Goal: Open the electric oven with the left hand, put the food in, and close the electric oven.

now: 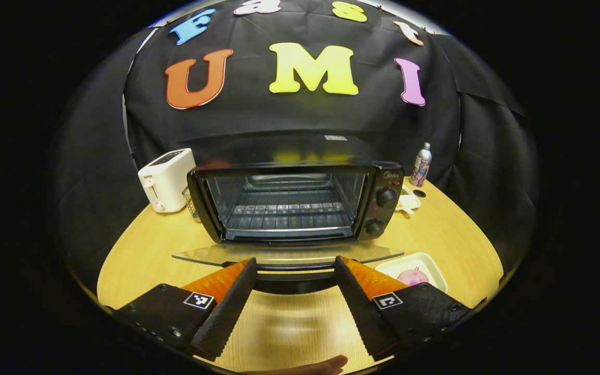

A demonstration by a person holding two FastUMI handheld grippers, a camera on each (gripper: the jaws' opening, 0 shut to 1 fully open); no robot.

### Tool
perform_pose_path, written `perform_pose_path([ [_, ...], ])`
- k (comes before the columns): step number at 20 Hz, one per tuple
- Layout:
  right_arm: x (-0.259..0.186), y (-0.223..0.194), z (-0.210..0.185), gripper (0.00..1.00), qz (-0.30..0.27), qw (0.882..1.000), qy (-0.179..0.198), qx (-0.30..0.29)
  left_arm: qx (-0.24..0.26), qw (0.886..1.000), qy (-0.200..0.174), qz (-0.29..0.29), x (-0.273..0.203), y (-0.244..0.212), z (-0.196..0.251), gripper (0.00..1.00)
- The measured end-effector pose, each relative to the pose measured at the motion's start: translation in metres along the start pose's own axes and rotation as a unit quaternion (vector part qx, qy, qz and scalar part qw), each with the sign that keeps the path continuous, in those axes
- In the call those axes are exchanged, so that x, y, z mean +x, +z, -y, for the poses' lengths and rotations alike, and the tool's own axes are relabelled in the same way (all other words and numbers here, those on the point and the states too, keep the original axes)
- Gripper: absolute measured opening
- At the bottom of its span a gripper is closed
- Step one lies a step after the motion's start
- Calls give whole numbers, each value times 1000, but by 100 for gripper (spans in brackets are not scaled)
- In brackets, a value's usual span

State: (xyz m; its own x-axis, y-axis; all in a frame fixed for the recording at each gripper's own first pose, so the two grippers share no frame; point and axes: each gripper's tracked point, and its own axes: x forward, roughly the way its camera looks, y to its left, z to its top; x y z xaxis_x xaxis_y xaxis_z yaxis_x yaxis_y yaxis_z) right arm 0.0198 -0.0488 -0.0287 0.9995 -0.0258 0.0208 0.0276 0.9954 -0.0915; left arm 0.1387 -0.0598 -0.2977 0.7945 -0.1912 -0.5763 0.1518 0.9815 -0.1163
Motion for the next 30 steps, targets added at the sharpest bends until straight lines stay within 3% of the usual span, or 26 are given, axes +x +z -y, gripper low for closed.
perform_pose_path([
  [7,-4,1,-2,96,9,1000,-6,-6,5,1000,-2,-7,-1,-21,0,95],
  [8,-6,1,-5,100,11,1000,-3,-7,6,1000,-1,-3,-1,-22,0,95],
  [9,-7,1,-8,96,12,1000,0,-7,7,1000,-2,2,-1,-21,0,95],
  [18,-6,-12,-21,97,13,1000,6,-25,20,1000,7,3,3,-57,-2,95],
  [23,0,-20,-24,97,-3,1000,5,-17,-4,999,4,-37,19,-94,-2,95],
  [30,11,-32,-29,97,-24,1000,7,-15,4,1000,4,-15,15,-88,-2,95],
])
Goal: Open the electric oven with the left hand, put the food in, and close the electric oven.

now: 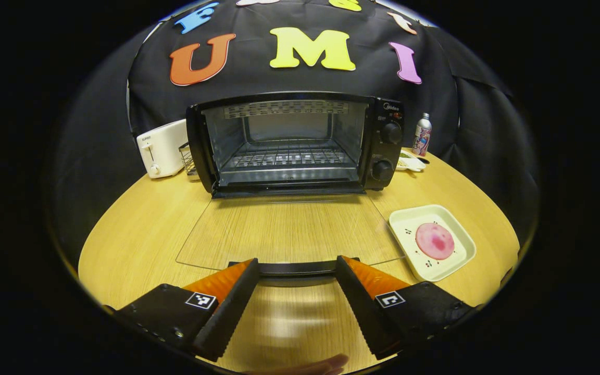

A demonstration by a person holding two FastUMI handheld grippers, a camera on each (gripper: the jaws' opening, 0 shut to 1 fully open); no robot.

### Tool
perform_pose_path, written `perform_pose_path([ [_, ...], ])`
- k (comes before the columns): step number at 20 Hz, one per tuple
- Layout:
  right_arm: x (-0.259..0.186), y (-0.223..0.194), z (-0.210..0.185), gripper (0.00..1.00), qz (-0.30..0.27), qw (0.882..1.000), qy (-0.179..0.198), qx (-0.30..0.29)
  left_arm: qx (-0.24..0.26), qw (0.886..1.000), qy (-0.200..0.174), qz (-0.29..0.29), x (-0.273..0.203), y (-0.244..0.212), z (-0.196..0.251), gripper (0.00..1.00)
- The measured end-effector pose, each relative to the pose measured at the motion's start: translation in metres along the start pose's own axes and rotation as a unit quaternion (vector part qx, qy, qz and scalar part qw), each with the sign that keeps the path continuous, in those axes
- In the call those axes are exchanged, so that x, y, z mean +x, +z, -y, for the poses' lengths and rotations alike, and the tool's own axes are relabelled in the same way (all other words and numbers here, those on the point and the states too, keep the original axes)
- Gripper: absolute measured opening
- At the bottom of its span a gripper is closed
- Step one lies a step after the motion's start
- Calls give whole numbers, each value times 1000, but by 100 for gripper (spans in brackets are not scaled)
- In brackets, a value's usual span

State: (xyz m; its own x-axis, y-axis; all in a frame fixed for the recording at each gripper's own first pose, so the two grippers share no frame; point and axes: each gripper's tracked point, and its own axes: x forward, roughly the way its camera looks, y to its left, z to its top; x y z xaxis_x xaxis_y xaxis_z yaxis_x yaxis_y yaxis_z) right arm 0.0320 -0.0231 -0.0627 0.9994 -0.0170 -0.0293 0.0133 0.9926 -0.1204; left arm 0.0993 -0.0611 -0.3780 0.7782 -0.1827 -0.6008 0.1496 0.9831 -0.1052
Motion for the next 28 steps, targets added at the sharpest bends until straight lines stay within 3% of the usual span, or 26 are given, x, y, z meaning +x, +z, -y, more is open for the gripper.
perform_pose_path([
  [1,2,-3,-2,97,-6,1000,3,0,2,1000,1,5,-2,2,-1,88],
  [2,4,-9,-5,97,-15,1000,8,-2,3,1000,6,12,-3,5,-2,95],
  [4,12,-21,-7,97,-38,999,10,-8,0,1000,14,26,-18,14,-7,93],
  [5,17,-27,-8,97,-50,999,11,-13,-3,999,15,43,-28,23,-9,100],
  [6,22,-35,-12,97,-63,998,15,-17,-4,998,15,64,-43,35,-9,93],
  [8,36,-49,-17,100,-91,995,20,-21,0,994,16,110,-74,60,-5,93],
  [14,81,-104,-40,98,-219,974,44,-33,5,978,11,210,-175,114,14,95],
  [16,93,-129,-62,99,-265,961,78,-26,7,971,10,240,-204,126,20,96],
  [18,101,-160,-78,100,-323,940,107,-13,10,967,8,253,-228,135,24,96],
  [22,110,-220,-107,97,-423,893,151,15,6,959,31,283,-270,143,12,96],
  [23,112,-235,-117,94,-450,877,165,21,4,956,38,290,-277,143,7,96],
  [24,114,-248,-125,88,-471,864,174,32,1,955,42,292,-282,142,5,100],
  [25,116,-261,-133,88,-492,851,180,43,-2,954,43,296,-287,142,5,96],
  [28,132,-289,-147,81,-524,830,177,72,6,951,37,306,-291,144,5,96],
])
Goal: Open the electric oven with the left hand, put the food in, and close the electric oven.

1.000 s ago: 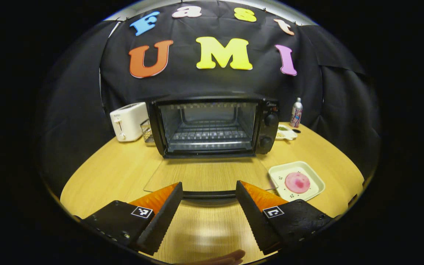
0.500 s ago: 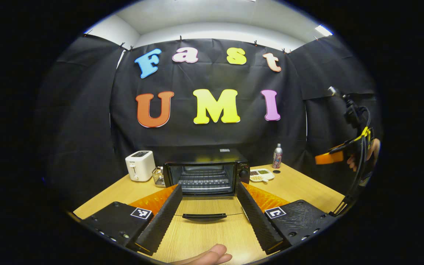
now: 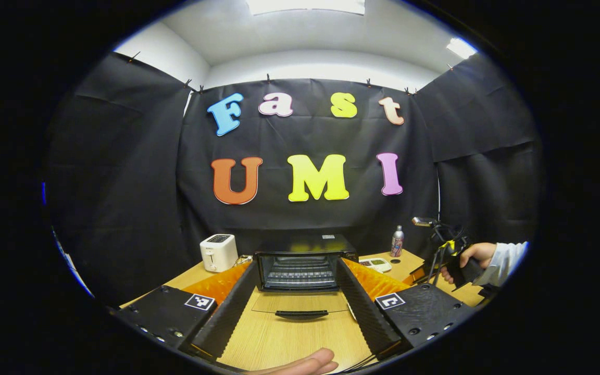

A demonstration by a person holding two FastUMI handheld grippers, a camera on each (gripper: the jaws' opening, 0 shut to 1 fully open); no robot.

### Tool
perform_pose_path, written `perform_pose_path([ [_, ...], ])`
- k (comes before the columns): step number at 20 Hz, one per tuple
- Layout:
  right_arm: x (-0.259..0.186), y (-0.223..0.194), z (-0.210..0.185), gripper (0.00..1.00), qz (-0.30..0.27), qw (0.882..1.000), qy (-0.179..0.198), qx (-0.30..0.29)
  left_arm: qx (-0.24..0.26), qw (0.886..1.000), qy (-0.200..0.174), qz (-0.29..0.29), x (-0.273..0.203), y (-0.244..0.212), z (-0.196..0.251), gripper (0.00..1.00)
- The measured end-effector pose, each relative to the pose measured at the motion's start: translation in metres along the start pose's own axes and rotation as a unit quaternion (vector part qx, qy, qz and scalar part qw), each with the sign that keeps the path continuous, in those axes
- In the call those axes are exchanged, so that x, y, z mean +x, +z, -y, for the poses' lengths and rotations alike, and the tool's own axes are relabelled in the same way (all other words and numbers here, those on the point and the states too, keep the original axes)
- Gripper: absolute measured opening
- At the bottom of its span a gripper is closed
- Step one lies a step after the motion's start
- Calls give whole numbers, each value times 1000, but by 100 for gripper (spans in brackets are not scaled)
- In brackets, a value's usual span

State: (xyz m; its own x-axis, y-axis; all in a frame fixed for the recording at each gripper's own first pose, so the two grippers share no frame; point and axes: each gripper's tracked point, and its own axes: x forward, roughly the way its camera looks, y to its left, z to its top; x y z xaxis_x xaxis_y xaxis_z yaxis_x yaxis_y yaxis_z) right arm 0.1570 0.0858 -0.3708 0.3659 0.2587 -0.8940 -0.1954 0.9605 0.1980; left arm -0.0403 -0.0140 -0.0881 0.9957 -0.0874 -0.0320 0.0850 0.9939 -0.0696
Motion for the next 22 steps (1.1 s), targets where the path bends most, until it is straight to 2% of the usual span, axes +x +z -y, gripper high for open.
perform_pose_path([
  [2,17,-2,0,73,-20,1000,3,12,17,1000,1,1,1,1,-1,96],
  [3,25,-4,-1,72,-32,999,7,14,23,1000,5,-1,1,-2,-4,96],
  [5,42,-13,2,63,-63,998,7,16,23,1000,20,-3,4,-4,-10,96],
  [6,49,-14,2,54,-74,997,6,21,21,999,27,-3,5,-3,-14,96],
  [7,55,-15,4,52,-81,996,6,26,19,999,31,-4,6,-6,-16,96],
  [8,60,-17,4,44,-88,995,7,35,19,999,36,-7,6,-8,-18,96],
  [9,66,-18,0,41,-93,995,20,41,23,999,38,-11,9,-12,-19,96],
  [10,69,-25,-3,30,-108,993,32,41,26,999,39,-18,10,-15,-19,96],
  [12,71,-24,1,21,-113,992,30,48,29,998,42,-27,11,-22,-20,96],
  [14,70,-24,1,5,-114,991,27,60,31,998,42,-26,11,-19,-20,96],
  [16,70,-27,0,1,-110,991,34,68,29,999,39,-24,9,-18,-19,96],
  [22,49,-31,-7,1,-100,987,79,97,32,998,43,-21,-1,-13,-23,96],
])
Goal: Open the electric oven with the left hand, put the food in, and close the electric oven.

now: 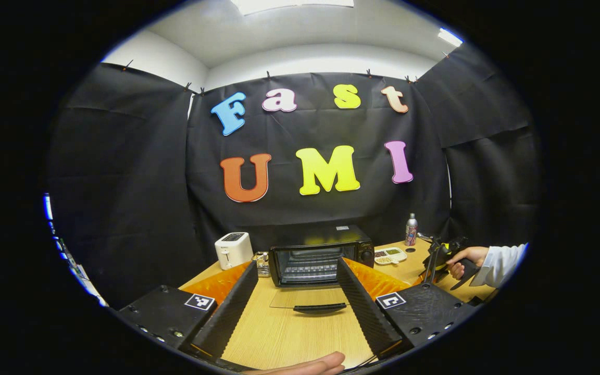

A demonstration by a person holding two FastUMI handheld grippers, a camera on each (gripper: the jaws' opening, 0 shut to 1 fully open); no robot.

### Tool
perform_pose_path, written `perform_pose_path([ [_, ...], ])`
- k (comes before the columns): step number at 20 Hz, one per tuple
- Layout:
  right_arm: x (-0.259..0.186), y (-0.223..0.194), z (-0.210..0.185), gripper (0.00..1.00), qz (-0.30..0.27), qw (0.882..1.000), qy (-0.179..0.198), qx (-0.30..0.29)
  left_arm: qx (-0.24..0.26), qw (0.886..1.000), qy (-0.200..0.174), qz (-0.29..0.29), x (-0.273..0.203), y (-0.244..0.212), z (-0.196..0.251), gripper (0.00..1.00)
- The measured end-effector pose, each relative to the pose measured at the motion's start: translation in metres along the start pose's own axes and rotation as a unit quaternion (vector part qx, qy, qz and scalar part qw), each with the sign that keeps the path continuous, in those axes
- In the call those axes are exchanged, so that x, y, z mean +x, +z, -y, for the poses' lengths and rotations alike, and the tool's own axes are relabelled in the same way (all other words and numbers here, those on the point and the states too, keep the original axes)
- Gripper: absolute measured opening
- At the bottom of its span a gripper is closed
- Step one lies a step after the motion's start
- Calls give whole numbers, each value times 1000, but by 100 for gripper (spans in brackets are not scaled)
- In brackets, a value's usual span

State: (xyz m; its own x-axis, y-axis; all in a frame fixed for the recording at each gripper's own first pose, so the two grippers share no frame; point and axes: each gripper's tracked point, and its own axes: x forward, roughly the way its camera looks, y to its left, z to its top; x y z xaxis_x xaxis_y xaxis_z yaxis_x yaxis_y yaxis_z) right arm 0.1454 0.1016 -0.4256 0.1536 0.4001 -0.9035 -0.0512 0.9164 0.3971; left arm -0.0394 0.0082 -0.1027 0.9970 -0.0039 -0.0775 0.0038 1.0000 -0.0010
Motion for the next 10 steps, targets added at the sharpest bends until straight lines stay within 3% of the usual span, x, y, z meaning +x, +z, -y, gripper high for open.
perform_pose_path([
  [3,-14,-4,2,1,7,1000,11,3,-3,1000,-3,2,-6,0,0,100],
  [9,-47,-11,1,1,31,998,38,25,-11,1000,-3,3,-15,0,-9,96],
  [10,-54,-12,-1,4,37,998,46,30,-12,1000,-2,3,-16,-2,-10,100],
])
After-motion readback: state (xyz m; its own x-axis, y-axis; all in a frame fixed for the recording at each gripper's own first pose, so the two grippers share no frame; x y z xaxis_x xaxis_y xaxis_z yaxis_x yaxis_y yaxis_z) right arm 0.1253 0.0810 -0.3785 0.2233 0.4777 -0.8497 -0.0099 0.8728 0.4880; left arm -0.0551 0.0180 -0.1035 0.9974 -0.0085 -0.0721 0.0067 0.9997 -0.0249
